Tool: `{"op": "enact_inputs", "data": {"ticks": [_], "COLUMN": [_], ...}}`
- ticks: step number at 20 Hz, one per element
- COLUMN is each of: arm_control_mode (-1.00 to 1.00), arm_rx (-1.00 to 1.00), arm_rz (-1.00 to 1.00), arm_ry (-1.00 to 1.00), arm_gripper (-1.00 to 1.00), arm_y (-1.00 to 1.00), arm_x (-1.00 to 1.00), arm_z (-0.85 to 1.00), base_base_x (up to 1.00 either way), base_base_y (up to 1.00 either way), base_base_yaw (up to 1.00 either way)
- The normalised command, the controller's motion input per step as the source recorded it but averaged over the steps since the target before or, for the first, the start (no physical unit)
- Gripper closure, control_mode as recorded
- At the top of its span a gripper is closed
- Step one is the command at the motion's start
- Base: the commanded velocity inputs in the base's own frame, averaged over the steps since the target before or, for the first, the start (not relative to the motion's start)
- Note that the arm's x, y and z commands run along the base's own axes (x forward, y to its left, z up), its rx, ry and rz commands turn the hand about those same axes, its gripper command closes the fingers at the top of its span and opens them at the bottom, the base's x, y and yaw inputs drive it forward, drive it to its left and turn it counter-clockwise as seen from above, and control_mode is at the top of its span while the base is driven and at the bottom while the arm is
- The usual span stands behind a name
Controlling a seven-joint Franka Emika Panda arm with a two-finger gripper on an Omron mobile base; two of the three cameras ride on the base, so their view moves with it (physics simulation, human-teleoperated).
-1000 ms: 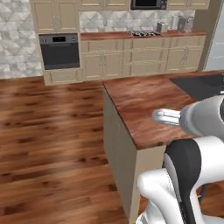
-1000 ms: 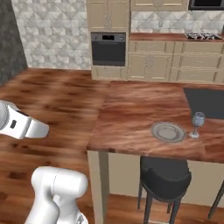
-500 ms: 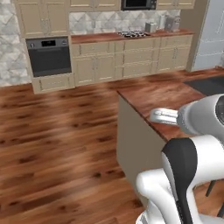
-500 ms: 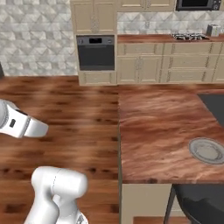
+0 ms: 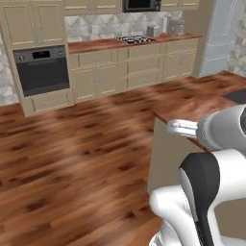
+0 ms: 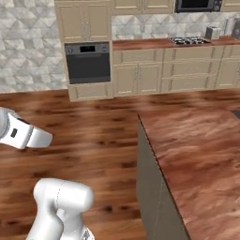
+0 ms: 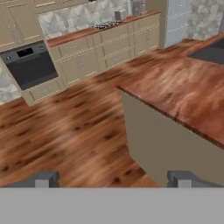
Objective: Retrieve the wine glasses from the counter and place one next to each plate.
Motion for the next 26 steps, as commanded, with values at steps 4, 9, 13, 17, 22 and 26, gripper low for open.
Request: {"op": "enact_inputs", "data": {"ticks": [4, 9, 13, 17, 22, 26], "arm_control_mode": [1.0, 1.0, 1.0, 1.0, 1.0, 1.0], "arm_rx": [0.0, 0.0, 0.0, 0.0, 0.0, 0.0], "arm_rz": [0.0, 0.0, 0.0, 0.0, 0.0, 0.0], "arm_ry": [0.0, 0.0, 0.0, 0.0, 0.0, 0.0], "arm_gripper": [-1.0, -1.0, -1.0, -1.0, -1.0, -1.0], "arm_y": [0.0, 0.0, 0.0, 0.0, 0.0, 0.0], "arm_x": [0.0, 0.0, 0.0, 0.0, 0.0, 0.0], "arm_z": [0.0, 0.0, 0.0, 0.0, 0.0, 0.0], "base_base_x": [1.0, 1.0, 1.0, 1.0, 1.0, 1.0], "base_base_y": [1.0, 0.96, 0.7, 0.47, 0.02, 0.0], "base_base_yaw": [-0.33, -0.3, -0.24, -0.21, -0.1, -0.06]}}
